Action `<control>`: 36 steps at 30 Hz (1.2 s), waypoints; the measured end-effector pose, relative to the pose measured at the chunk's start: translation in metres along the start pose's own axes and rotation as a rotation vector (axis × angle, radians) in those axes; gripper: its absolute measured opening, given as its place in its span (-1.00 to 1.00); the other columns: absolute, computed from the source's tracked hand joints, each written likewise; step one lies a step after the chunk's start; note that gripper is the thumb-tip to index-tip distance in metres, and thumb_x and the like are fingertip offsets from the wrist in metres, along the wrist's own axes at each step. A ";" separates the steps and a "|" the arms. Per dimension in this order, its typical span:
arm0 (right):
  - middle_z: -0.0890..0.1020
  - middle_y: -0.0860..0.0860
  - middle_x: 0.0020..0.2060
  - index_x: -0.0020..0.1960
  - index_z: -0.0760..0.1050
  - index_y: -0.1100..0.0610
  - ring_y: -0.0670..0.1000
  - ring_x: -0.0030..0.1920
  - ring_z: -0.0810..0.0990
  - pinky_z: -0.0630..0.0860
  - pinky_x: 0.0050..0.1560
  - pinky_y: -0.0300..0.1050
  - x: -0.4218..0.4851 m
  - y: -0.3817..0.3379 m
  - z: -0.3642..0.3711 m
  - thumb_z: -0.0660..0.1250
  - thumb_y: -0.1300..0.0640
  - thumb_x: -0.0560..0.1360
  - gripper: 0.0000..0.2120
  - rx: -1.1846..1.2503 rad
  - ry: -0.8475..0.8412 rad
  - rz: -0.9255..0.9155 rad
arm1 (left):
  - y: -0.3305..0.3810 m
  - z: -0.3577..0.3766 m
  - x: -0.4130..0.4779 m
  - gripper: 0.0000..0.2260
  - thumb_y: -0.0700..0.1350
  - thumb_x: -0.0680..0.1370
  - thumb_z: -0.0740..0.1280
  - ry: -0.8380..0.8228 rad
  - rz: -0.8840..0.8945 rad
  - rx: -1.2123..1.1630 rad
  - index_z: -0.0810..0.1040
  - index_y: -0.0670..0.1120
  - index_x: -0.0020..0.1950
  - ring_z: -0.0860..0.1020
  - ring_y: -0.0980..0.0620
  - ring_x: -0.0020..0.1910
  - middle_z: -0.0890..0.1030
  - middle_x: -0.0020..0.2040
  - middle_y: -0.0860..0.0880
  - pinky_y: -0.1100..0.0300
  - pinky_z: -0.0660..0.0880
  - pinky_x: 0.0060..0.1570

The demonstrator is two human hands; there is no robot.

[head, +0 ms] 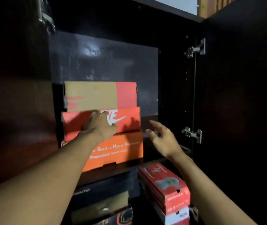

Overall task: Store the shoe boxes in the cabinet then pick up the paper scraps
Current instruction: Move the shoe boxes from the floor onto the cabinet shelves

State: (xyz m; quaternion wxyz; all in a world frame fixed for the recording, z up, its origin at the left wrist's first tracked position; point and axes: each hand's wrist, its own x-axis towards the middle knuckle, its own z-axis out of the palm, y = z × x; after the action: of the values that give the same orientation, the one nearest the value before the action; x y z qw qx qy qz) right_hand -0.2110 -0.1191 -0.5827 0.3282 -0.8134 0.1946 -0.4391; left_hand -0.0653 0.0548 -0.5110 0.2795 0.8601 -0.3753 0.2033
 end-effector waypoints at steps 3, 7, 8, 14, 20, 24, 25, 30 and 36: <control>0.56 -0.02 0.32 0.42 0.45 0.01 -0.06 0.35 0.49 0.42 0.38 -0.07 -0.074 0.030 -0.030 0.33 -0.03 0.58 -0.58 0.013 0.103 0.072 | 0.027 0.048 -0.048 -0.54 0.10 0.42 0.33 -0.164 0.143 -0.225 0.52 0.03 0.31 0.56 -0.10 0.21 0.60 0.24 -0.07 0.10 0.49 0.18; 0.51 -0.10 0.36 0.43 0.42 -0.04 -0.11 0.34 0.47 0.40 0.31 -0.13 -0.182 0.076 -0.070 0.26 -0.10 0.59 -0.57 -0.114 0.217 0.208 | 0.072 0.118 -0.122 -0.63 0.12 0.47 0.34 -0.420 0.279 -0.421 0.54 0.13 0.27 0.57 0.03 0.16 0.62 0.16 0.04 0.11 0.48 0.19; 0.51 -0.12 0.35 0.43 0.42 -0.06 -0.12 0.33 0.48 0.41 0.33 -0.10 -0.207 0.087 -0.078 0.26 -0.11 0.59 -0.57 -0.140 0.253 0.246 | 0.082 0.135 -0.139 -0.66 0.12 0.47 0.35 -0.478 0.300 -0.446 0.56 0.13 0.24 0.59 0.06 0.12 0.63 0.12 0.06 0.13 0.49 0.17; 0.53 -0.10 0.31 0.39 0.46 -0.05 -0.11 0.32 0.47 0.43 0.35 -0.01 -0.341 0.129 -0.137 0.29 -0.05 0.59 -0.62 -0.288 0.471 0.502 | 0.161 0.207 -0.237 -0.77 -0.02 0.52 0.36 -0.770 0.508 -0.641 0.63 0.03 0.17 0.60 0.08 0.06 0.67 0.04 0.04 0.13 0.52 0.17; 0.53 -0.07 0.31 0.38 0.46 -0.07 -0.08 0.29 0.52 0.49 0.28 0.06 -0.458 0.149 -0.199 0.28 -0.07 0.58 -0.63 -0.439 0.706 0.708 | 0.270 0.252 -0.332 -0.82 -0.13 0.54 0.37 -0.976 0.677 -0.794 0.66 -0.07 0.11 0.60 0.13 -0.08 0.68 -0.01 -0.02 0.43 0.48 -0.12; 0.54 -0.08 0.32 0.37 0.46 -0.08 -0.08 0.27 0.53 0.47 0.25 -0.03 -0.526 0.153 -0.237 0.28 -0.03 0.59 -0.65 -0.537 0.829 0.832 | 0.340 0.272 -0.411 -0.85 -0.11 0.55 0.36 -1.147 0.769 -0.839 0.64 -0.05 0.10 0.56 0.13 -0.12 0.64 -0.04 0.00 0.37 0.44 -0.21; 0.53 -0.08 0.32 0.37 0.46 -0.08 -0.07 0.28 0.53 0.47 0.27 -0.02 -0.544 0.155 -0.247 0.27 -0.04 0.59 -0.65 -0.543 0.860 0.869 | 0.356 0.278 -0.430 -0.85 -0.08 0.55 0.36 -1.193 0.776 -0.840 0.64 -0.03 0.09 0.58 0.12 -0.10 0.64 -0.02 0.00 0.32 0.45 -0.19; 0.51 -0.05 0.35 0.41 0.43 -0.06 -0.02 0.31 0.50 0.44 0.32 0.03 -0.634 0.166 -0.299 0.24 -0.08 0.59 -0.61 -0.522 0.959 1.069 | 0.425 0.301 -0.520 -0.89 0.00 0.56 0.35 -1.418 0.741 -0.797 0.59 0.04 0.05 0.57 0.01 -0.01 0.62 0.12 -0.05 0.20 0.44 -0.15; 0.49 0.05 0.38 0.46 0.37 0.02 0.04 0.31 0.50 0.45 0.28 -0.01 -0.726 0.197 -0.371 0.23 -0.06 0.62 -0.56 -0.340 1.160 1.206 | 0.495 0.328 -0.608 -0.67 0.12 0.55 0.32 -1.621 0.626 -0.635 0.48 0.07 0.29 0.53 -0.05 0.15 0.53 0.19 -0.02 0.09 0.51 -0.03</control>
State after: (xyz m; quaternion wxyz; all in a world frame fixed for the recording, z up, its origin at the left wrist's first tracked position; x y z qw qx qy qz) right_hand -0.9203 0.0462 -0.9992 0.2280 -0.2553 0.7949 -0.5010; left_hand -0.7815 -0.1081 -0.9382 0.0864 0.4817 -0.7096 -0.5069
